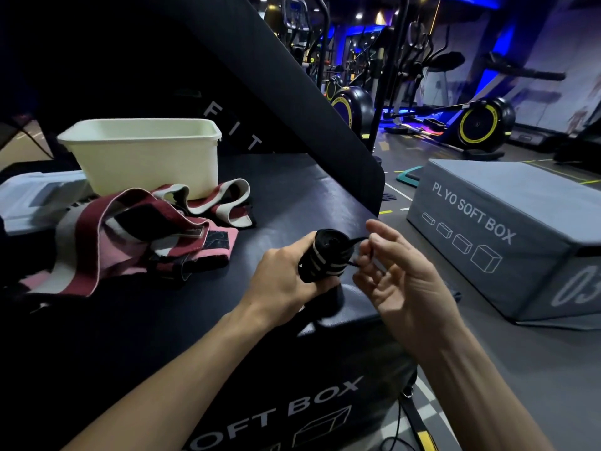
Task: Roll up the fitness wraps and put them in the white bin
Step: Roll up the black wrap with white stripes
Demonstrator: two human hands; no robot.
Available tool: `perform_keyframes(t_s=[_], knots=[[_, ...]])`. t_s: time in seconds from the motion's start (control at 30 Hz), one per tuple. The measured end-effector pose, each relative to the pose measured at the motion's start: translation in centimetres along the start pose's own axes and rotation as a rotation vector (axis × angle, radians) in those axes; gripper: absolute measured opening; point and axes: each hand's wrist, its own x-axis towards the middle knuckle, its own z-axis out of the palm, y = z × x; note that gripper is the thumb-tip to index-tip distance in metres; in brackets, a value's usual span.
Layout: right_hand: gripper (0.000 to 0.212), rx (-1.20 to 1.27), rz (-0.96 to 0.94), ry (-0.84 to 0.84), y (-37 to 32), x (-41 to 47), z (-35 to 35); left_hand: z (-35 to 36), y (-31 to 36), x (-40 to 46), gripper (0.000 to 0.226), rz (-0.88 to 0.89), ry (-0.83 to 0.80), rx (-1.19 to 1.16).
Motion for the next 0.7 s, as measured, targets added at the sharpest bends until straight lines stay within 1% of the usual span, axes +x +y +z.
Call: perform_keyframes(t_s=[0.1,0.23,0.33,0.5,0.63,0.7], knots=[[0.040,-0.050,0.092,0.019,0.3,-0.4,-0.5,0.0,-0.1,0.1,0.060,0.002,0.001,0.024],[0.040,-0.060,0.183,0.054,0.1,0.3,-2.0,0.1,-0.2,0.0,0.062,0.005,0.001,0.011],[0.043,-0.084,0.200,0.029,-0.2,1.4,-2.5,-0.1,-0.1,0.2,0.061,0.008,-0.008,0.008],[0.038,-0.102,0.245,0.011,0.0,3.3,-3.2,-0.1,-0.1,0.4,0.060,0.002,-0.021,-0.043],[0.031,-0.089,0.233,0.020,0.2,4.2,-3.3,-0.1,-0.6,0.7,0.060,-0.019,-0.025,-0.090],[0.032,-0.063,0.232,0.018,0.2,4.5,-3.2,-0.1,-0.7,0.7,0.059,-0.020,-0.018,-0.088]])
